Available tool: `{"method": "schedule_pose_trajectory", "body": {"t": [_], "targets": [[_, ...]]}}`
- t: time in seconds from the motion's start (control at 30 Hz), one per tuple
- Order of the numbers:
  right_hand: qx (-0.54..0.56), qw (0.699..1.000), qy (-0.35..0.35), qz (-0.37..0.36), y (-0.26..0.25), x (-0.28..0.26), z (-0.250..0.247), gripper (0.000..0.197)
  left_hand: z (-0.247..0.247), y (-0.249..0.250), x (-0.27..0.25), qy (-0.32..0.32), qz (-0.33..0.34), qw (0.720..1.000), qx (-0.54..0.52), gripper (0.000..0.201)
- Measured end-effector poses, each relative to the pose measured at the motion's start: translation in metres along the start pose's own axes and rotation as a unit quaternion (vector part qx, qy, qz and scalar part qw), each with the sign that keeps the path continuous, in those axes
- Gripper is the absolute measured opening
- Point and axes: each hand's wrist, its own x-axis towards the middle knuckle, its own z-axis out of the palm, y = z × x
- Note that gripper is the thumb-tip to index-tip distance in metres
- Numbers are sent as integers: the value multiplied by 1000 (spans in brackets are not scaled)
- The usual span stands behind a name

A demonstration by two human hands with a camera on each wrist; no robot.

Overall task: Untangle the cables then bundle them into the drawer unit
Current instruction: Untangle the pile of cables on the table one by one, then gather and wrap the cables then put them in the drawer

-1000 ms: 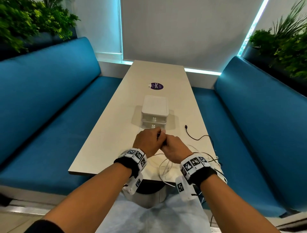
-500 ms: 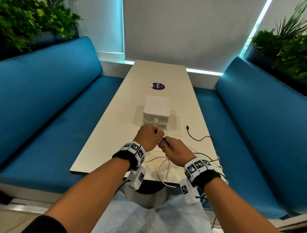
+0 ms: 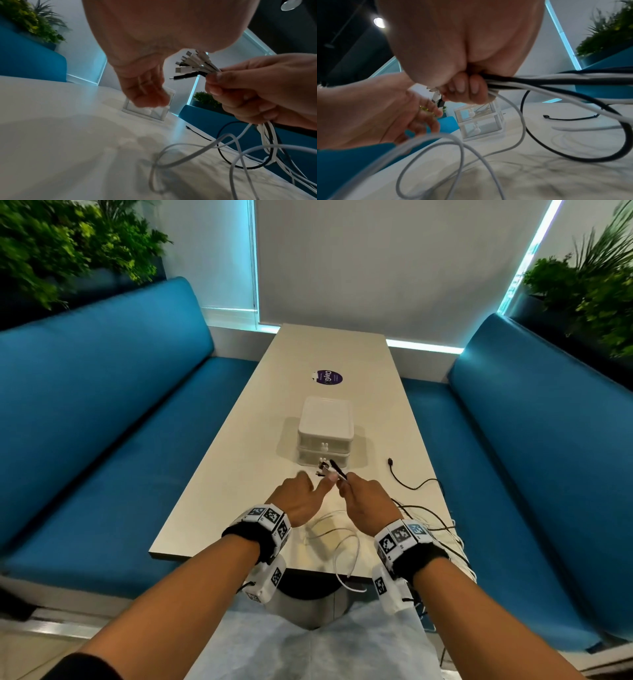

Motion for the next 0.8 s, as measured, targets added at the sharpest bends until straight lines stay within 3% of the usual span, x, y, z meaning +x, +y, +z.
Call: {"method": "schedule_pose_trajectory", "body": {"t": [0.1,0.27,0.37,0.47,0.6,0.7,0.8], "targets": [[-15,1000,-10,-3,-4,0,0,24,7,4,-2,-56,42,998,-3,102],[5,1000,-19,1,-5,0,-1,21,12,26,-1,-39,82,985,-147,50],[7,999,-35,-12,-8,0,-6,18,10,41,2,-29,43,967,-248,47],[29,999,-33,1,-10,1,-11,19,7,53,9,-20,57,972,-229,47],[95,995,-17,5,-15,6,-17,23,7,60,16,42,58,973,-219,50],[137,989,-55,-14,-23,8,-31,18,2,60,19,80,51,968,-231,46],[98,986,-132,-7,-12,5,-41,11,-16,51,29,130,25,918,-374,57]]}}
